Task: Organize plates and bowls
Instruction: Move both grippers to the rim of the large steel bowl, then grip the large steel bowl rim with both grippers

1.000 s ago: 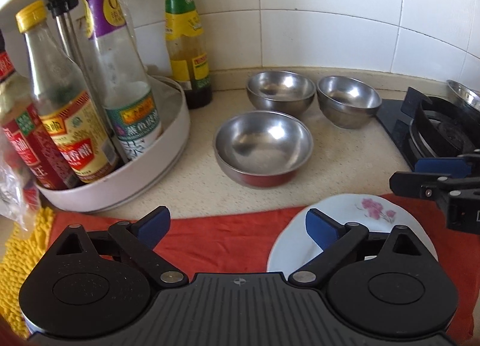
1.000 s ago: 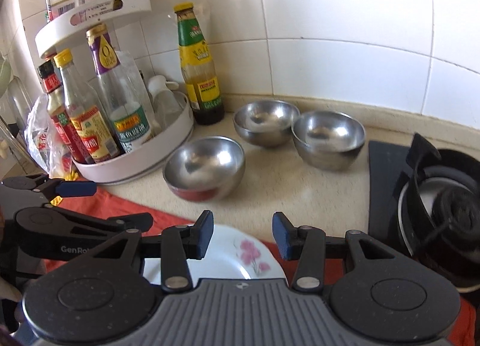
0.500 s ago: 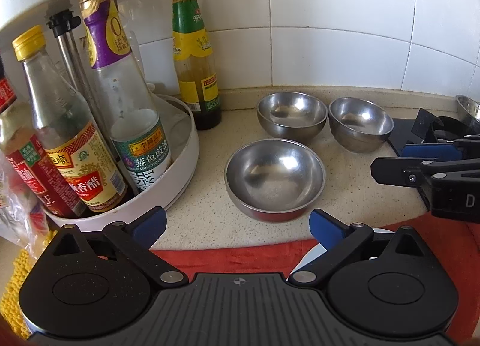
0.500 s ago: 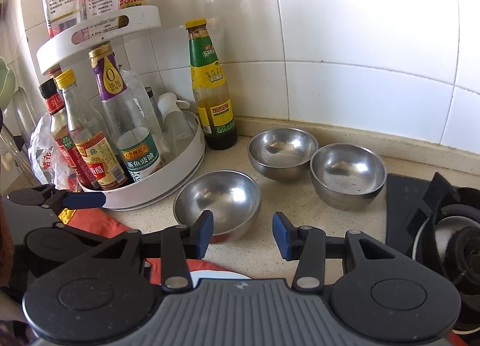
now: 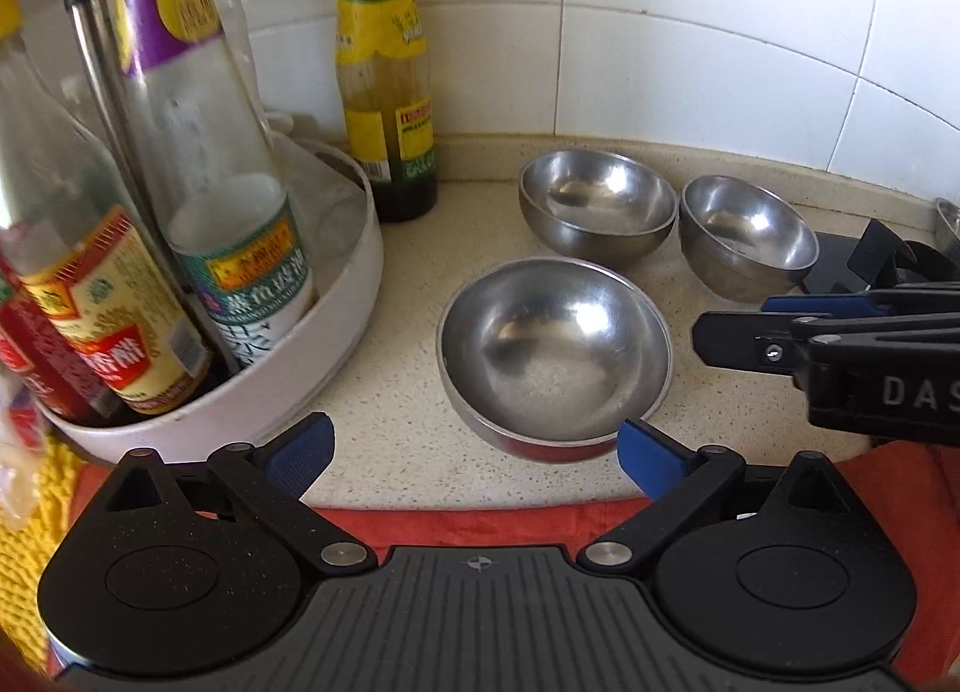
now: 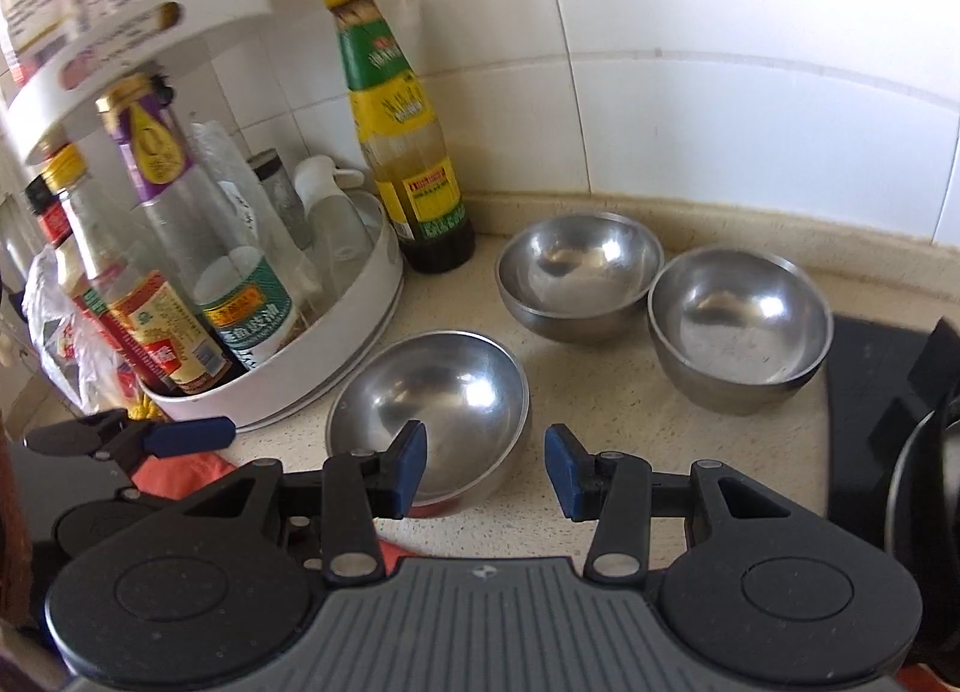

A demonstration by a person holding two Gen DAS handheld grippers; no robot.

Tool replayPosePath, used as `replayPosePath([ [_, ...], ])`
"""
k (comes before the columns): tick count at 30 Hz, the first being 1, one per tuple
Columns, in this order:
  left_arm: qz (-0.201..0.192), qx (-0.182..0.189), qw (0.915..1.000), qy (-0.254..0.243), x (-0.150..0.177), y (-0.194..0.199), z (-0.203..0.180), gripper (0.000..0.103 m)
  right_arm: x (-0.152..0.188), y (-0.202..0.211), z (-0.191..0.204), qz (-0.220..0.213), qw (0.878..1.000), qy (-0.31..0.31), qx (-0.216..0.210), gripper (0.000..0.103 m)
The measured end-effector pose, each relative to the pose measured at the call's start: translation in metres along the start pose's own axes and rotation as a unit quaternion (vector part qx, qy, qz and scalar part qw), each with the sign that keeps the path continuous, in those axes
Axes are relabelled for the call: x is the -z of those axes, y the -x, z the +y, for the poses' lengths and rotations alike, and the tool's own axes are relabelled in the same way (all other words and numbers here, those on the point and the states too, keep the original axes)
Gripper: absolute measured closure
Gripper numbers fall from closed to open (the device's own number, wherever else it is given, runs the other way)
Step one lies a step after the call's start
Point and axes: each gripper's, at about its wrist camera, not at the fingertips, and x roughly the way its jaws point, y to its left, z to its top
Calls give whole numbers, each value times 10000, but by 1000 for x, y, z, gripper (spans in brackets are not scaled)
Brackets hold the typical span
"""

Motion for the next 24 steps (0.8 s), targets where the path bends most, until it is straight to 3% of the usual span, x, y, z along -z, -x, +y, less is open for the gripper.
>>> replayPosePath([
  [3,68,88,9999,102,-3,-9,4,6,-4,-17,-9,192,9996,-177,-103,58],
  [13,517,479,9966,420,-12,-48,9,35,-7,-63,-26,791,9942,-613,-388,63],
  [17,659,628,9949,437,-13,-61,3,39,-3,-75,-31,943,9913,-730,-558,75],
  [24,711,786,9941,231,-12,-63,-8,44,6,-64,-37,907,9927,-657,-437,76],
])
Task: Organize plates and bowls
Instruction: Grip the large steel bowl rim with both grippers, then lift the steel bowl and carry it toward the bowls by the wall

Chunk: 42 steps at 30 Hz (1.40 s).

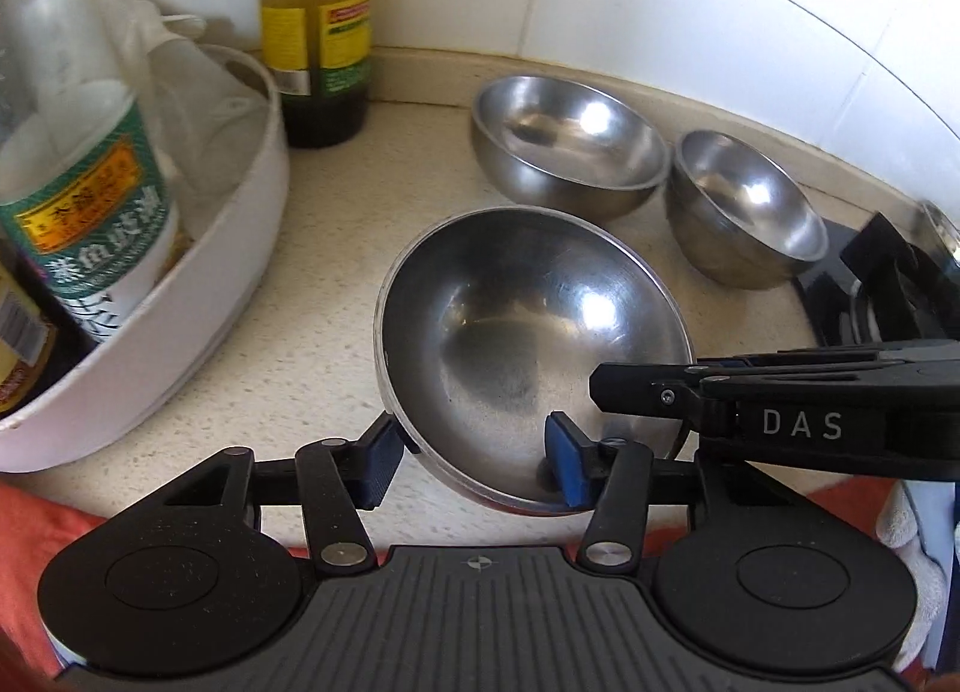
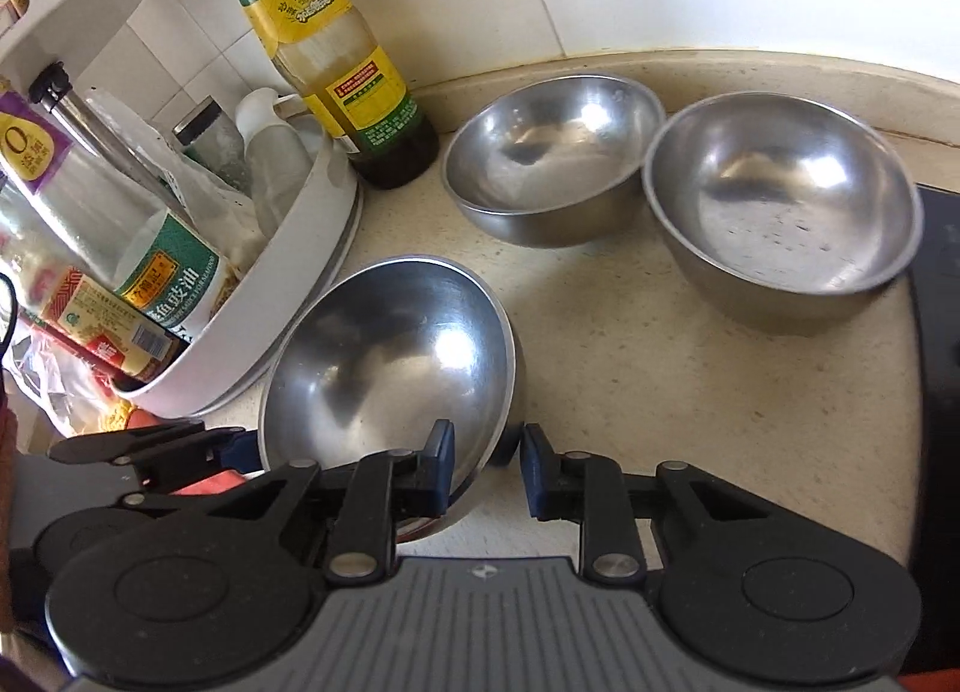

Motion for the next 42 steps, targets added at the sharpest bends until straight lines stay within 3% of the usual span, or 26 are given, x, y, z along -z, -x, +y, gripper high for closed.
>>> replayPosePath([
  [12,153,424,9970,-637,8,0,-41,41,25,40,-34,-19,9979,-633,163,73],
  [28,-13,115,9985,-527,0,13,-27,35,24,71,-47,-387,9960,-775,215,71],
  [42,-394,-118,9969,-674,-20,30,-33,26,-8,82,-31,-732,9963,-421,152,71],
])
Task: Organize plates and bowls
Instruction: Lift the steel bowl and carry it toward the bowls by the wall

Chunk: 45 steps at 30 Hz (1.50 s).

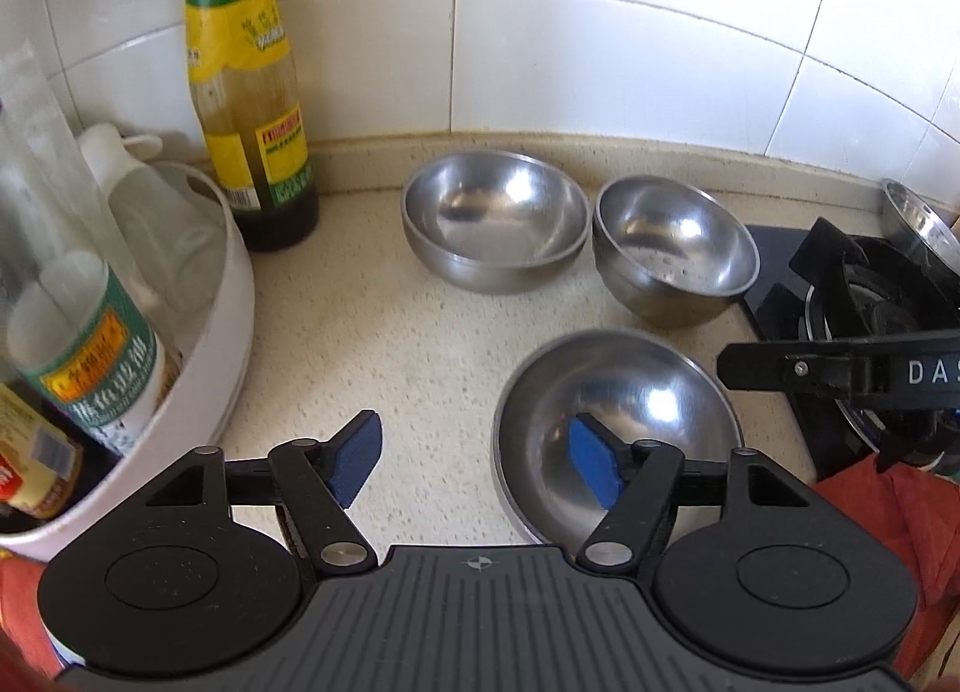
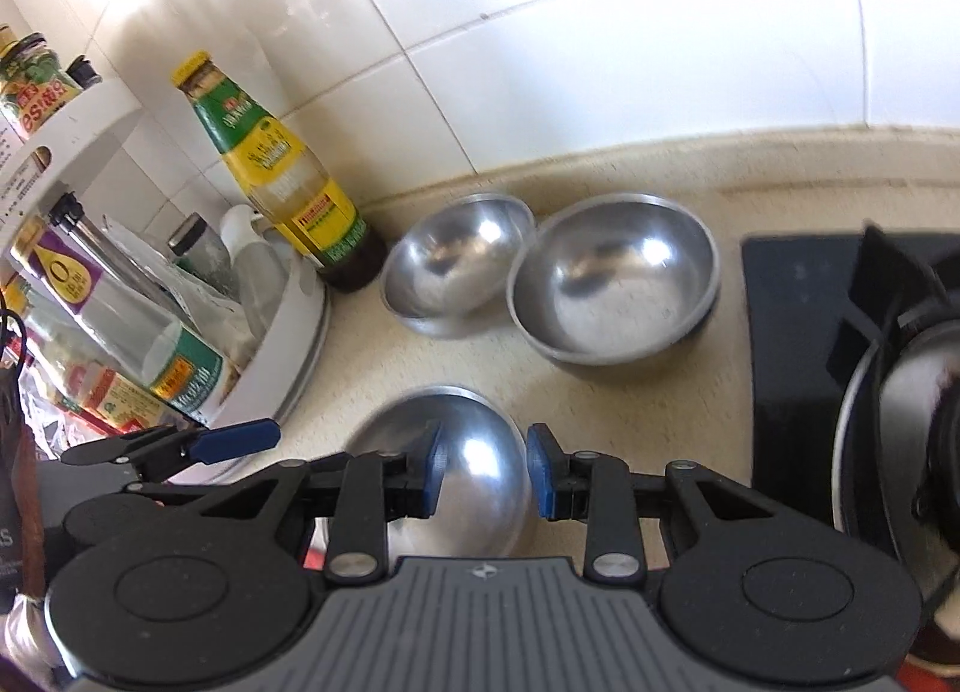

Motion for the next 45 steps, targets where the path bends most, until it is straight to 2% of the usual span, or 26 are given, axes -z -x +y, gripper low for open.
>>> replayPosePath([
  [4,-98,-41,9999,-50,-8,1,-1,24,-11,-3,7,-103,9999,76,-22,71],
  [7,-160,-94,9998,-75,-13,0,-1,19,-17,-5,9,-124,9999,99,-27,70],
  [10,-182,-163,9996,-104,-17,-3,-1,17,-24,-10,11,-114,9999,110,-4,65],
  [17,-208,-274,9994,-80,-27,-11,3,4,-43,-21,14,-158,9997,170,78,56],
  [22,-193,-421,9987,-190,-35,-20,1,0,-64,-34,15,-170,9989,358,261,52],
  [25,-220,-567,9979,-239,-41,-25,1,0,-77,-45,14,-118,9981,525,310,49],
  [32,-121,-491,9987,-31,-51,-44,8,0,-102,-77,6,47,9966,693,432,44],
  [39,-31,-466,9989,104,-61,-64,8,0,-116,-106,-3,236,9972,676,211,39],
  [45,164,-545,9983,116,-66,-83,7,0,-125,-131,-3,563,9955,738,186,38],
])
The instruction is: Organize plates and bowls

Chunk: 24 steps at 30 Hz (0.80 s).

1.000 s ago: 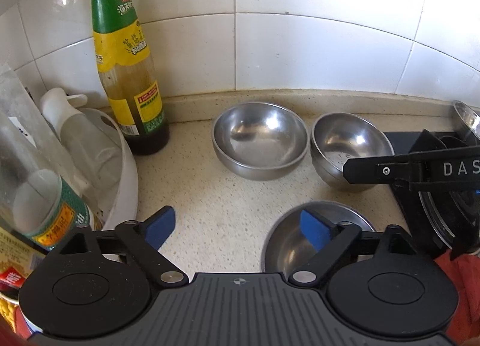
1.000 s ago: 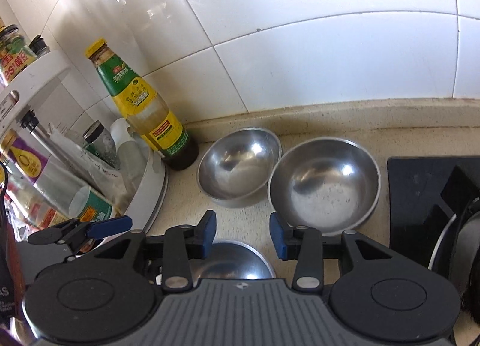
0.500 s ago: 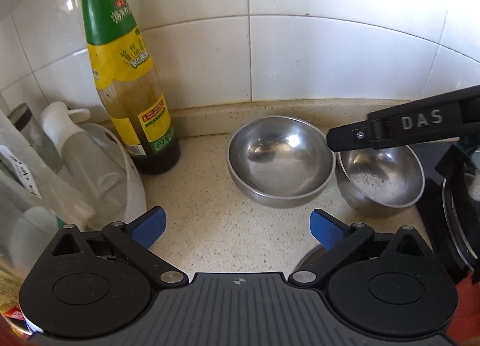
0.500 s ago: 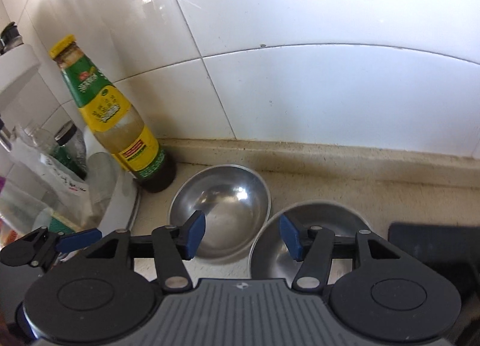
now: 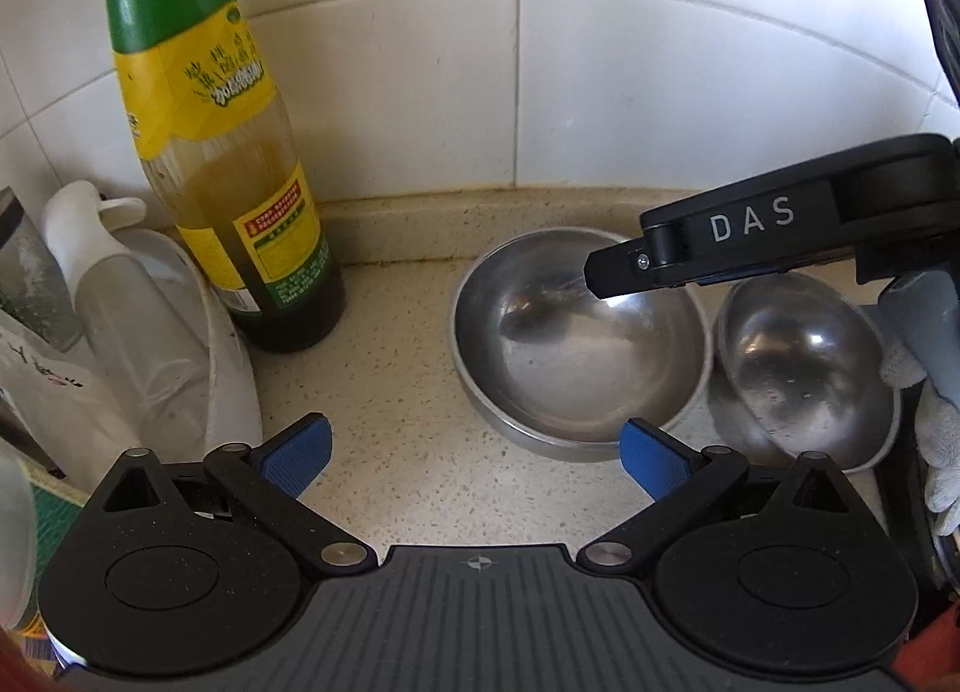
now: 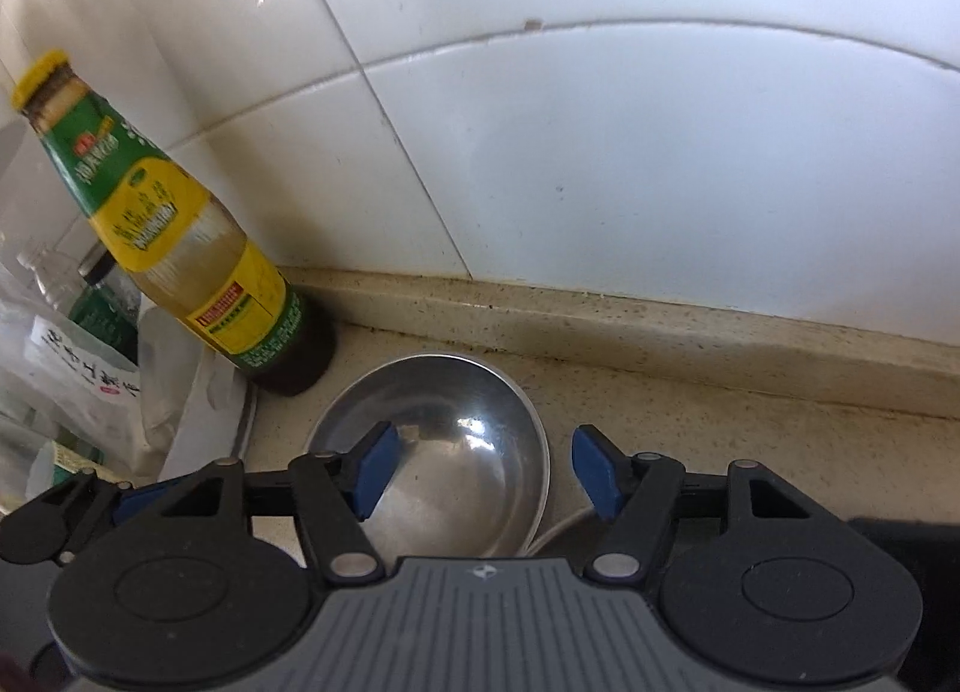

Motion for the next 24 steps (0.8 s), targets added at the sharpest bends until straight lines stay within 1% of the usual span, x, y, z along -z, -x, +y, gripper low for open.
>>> replayPosePath([
  [3,-6,49,9999,109,-2,-4,3,0,0,-8,2,98,9999,135,-9,38],
  [7,-5,5,9998,174,-3,-10,6,0,1,-12,8,157,9996,232,-66,38],
  [8,-6,19,9998,185,-3,-12,6,0,1,-14,8,165,9995,266,-52,39],
  [9,10,35,9998,186,-3,-13,6,0,2,-14,10,167,9993,324,-48,40],
  [11,34,60,9998,171,-4,-17,7,1,2,-15,12,147,9991,385,-52,50],
  [13,61,81,9998,156,-3,-20,7,1,2,-15,12,139,9991,389,-76,54],
  [16,78,180,9997,161,-3,-22,8,6,2,-16,11,157,9990,406,-88,57],
  [20,127,493,9983,267,-2,-27,10,20,4,-20,12,221,9990,382,-122,58],
  [22,143,518,9982,258,-2,-29,10,23,6,-21,15,228,9988,424,-111,58],
  [24,108,443,9989,122,-1,-29,6,25,7,-21,18,247,9986,465,-100,58],
])
